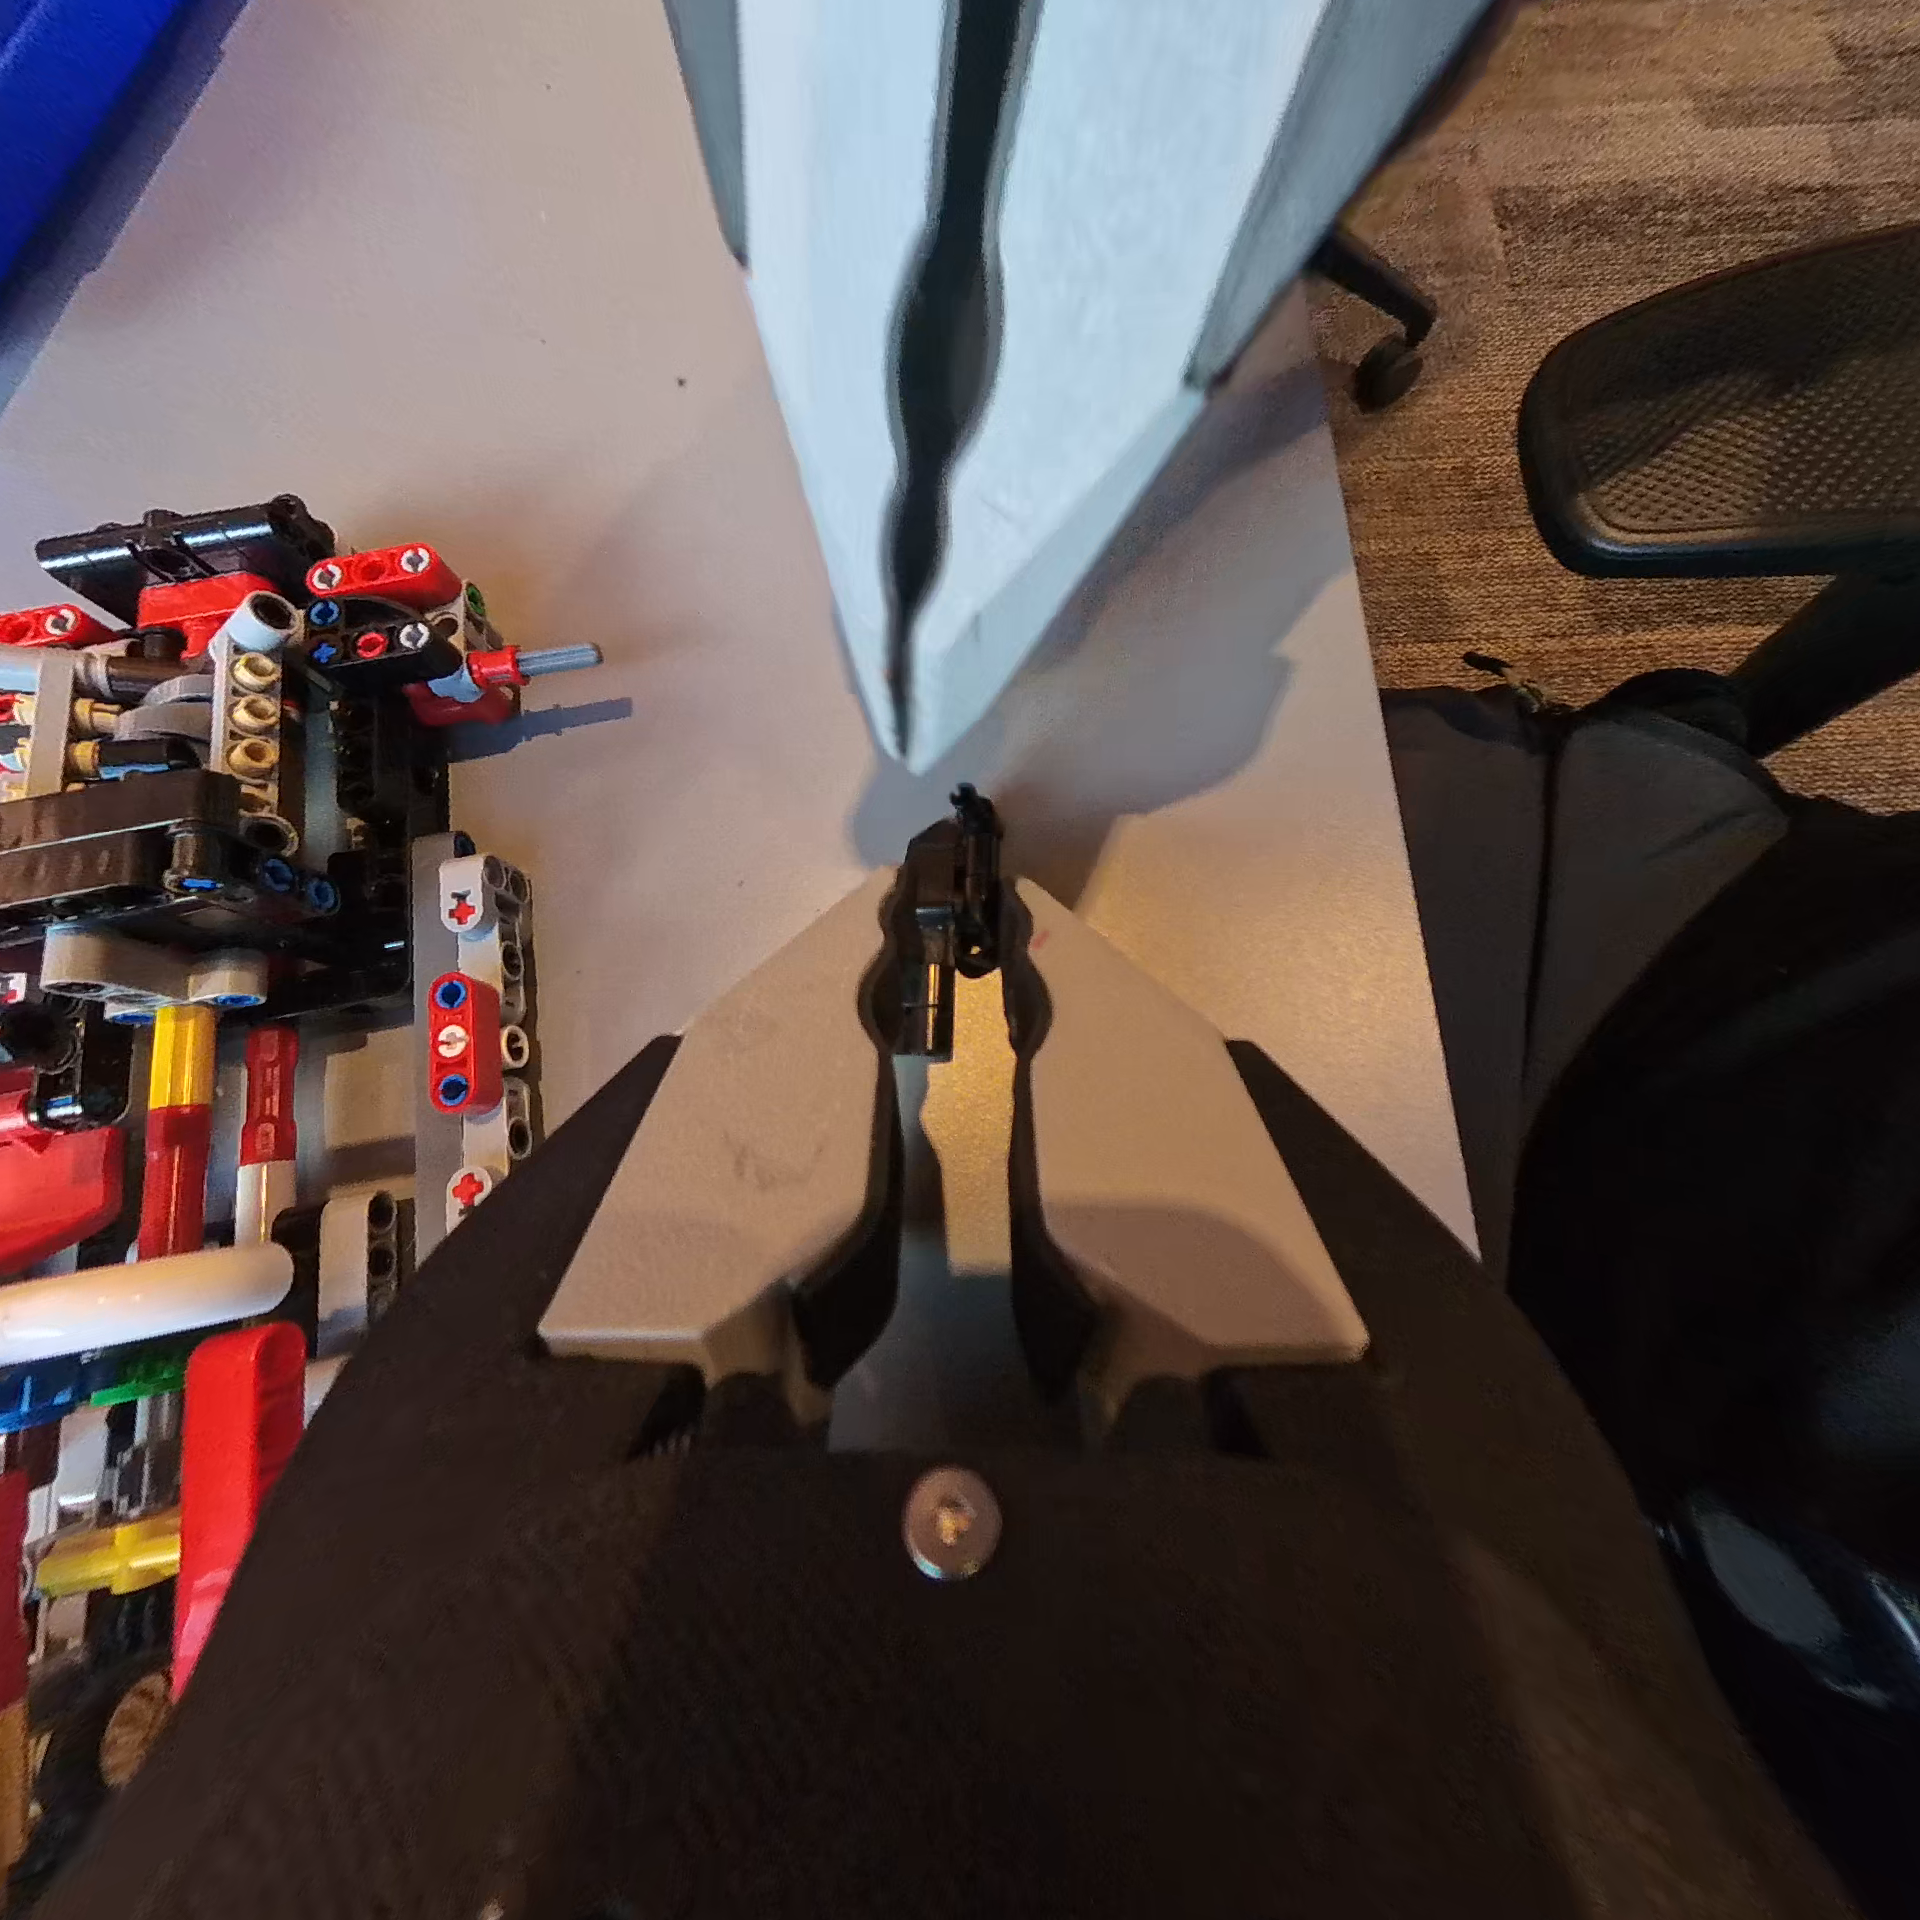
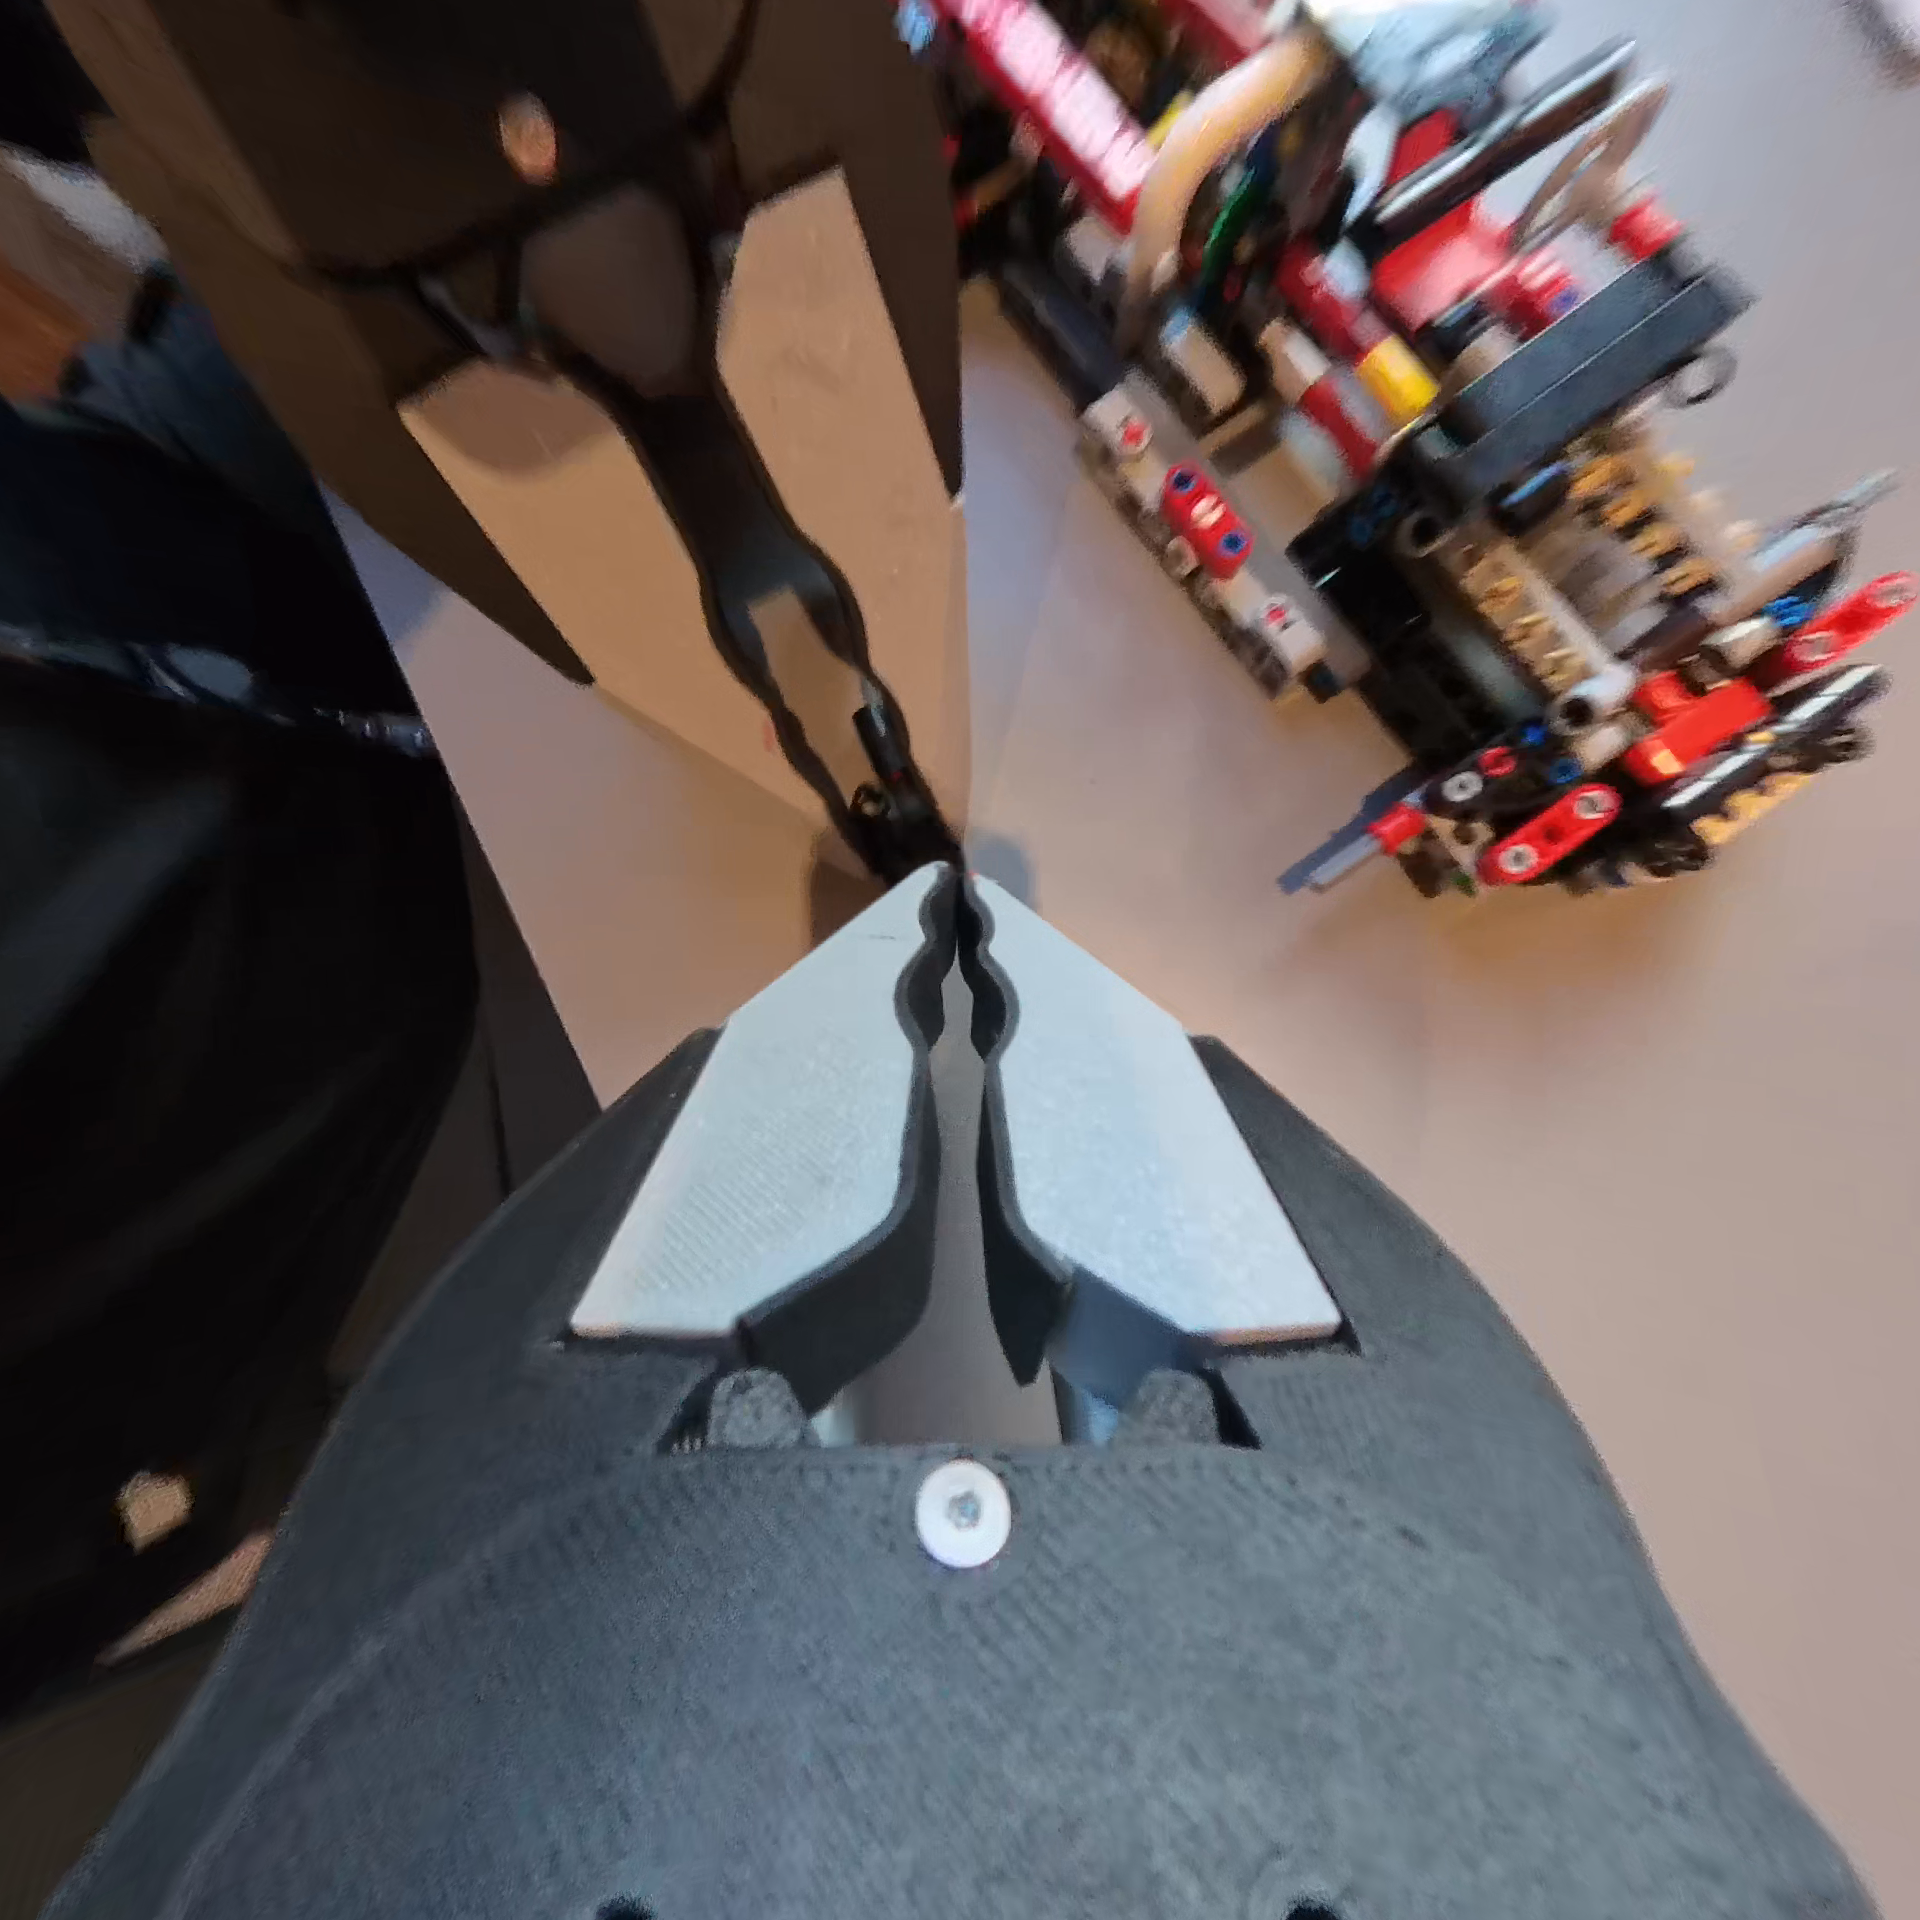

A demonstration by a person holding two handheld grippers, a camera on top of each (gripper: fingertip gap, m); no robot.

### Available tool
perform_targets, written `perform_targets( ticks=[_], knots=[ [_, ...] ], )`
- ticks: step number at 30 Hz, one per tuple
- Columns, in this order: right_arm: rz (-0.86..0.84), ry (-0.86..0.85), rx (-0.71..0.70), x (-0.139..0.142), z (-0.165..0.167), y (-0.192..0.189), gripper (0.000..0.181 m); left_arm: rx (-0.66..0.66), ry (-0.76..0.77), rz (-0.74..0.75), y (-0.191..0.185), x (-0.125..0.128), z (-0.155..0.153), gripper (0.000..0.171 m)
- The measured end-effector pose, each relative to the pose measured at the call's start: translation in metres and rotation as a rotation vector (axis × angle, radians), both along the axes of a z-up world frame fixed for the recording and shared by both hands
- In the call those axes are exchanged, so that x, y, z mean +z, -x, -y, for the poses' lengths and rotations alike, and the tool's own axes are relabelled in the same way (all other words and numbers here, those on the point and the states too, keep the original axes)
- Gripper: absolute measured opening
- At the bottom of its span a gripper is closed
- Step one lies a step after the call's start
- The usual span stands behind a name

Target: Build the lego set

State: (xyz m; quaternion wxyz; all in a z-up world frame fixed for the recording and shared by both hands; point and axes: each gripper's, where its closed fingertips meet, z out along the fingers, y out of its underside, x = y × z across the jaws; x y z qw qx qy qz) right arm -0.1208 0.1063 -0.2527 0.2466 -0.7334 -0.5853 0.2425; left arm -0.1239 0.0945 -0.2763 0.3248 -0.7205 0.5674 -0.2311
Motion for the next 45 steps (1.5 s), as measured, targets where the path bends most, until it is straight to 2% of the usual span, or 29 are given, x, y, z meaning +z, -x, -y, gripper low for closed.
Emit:
perform_targets(
  ticks=[3, 7, 8, 9, 14, 19, 25, 29, 32, 34, 36, 38, 40, 45],
  knots=[
    [-0.192, 0.016, -0.087, 0.023, -0.010, 0.007, 0.000, -0.002, -0.020, -0.006, 0.000, 0.000, 0.000, 0.012],
    [-0.292, 0.077, -0.135, 0.018, -0.006, 0.012, 0.000, -0.004, -0.049, -0.013, 0.001, 0.001, 0.000, 0.012],
    [-0.304, 0.087, -0.130, 0.017, -0.003, 0.014, 0.008, -0.002, -0.059, -0.014, 0.001, 0.001, 0.000, 0.016],
    [-0.311, 0.093, -0.123, 0.016, 0.001, 0.016, 0.009, 0.002, -0.071, -0.013, 0.001, 0.002, -0.001, 0.025],
    [-0.267, 0.068, -0.087, 0.002, 0.012, 0.015, 0.009, 0.012, -0.101, 0.014, 0.001, 0.007, -0.001, 0.038],
    [-0.183, -0.015, -0.059, -0.011, 0.012, 0.012, 0.010, 0.033, -0.083, 0.035, 0.004, 0.010, 0.000, 0.045],
    [-0.245, -0.011, -0.079, -0.005, 0.004, 0.005, 0.012, 0.105, -0.033, 0.099, 0.021, 0.021, 0.011, 0.046],
    [-0.269, -0.045, -0.095, 0.000, -0.002, -0.006, 0.011, 0.233, -0.049, 0.150, 0.067, 0.055, 0.018, 0.042],
    [-0.309, -0.050, -0.107, 0.005, -0.005, -0.012, 0.011, 0.441, -0.120, 0.108, 0.143, 0.081, -0.007, 0.034],
    [-0.343, -0.048, -0.111, 0.010, -0.008, -0.013, 0.010, 0.569, -0.110, 0.059, 0.198, 0.085, -0.033, 0.033],
    [-0.363, -0.040, -0.105, 0.013, -0.010, -0.012, 0.010, 0.651, -0.060, 0.010, 0.242, 0.076, -0.056, 0.031],
    [-0.366, -0.035, -0.098, 0.013, -0.010, -0.011, 0.010, 0.641, 0.002, -0.037, 0.260, 0.057, -0.071, 0.030],
    [-0.363, -0.042, -0.093, 0.013, -0.008, -0.010, 0.010, 0.611, 0.047, -0.079, 0.263, 0.042, -0.077, 0.030],
    [-0.359, -0.043, -0.085, 0.012, -0.004, -0.008, 0.010, 0.575, 0.049, -0.189, 0.263, 0.016, -0.086, 0.026]
  ],
)
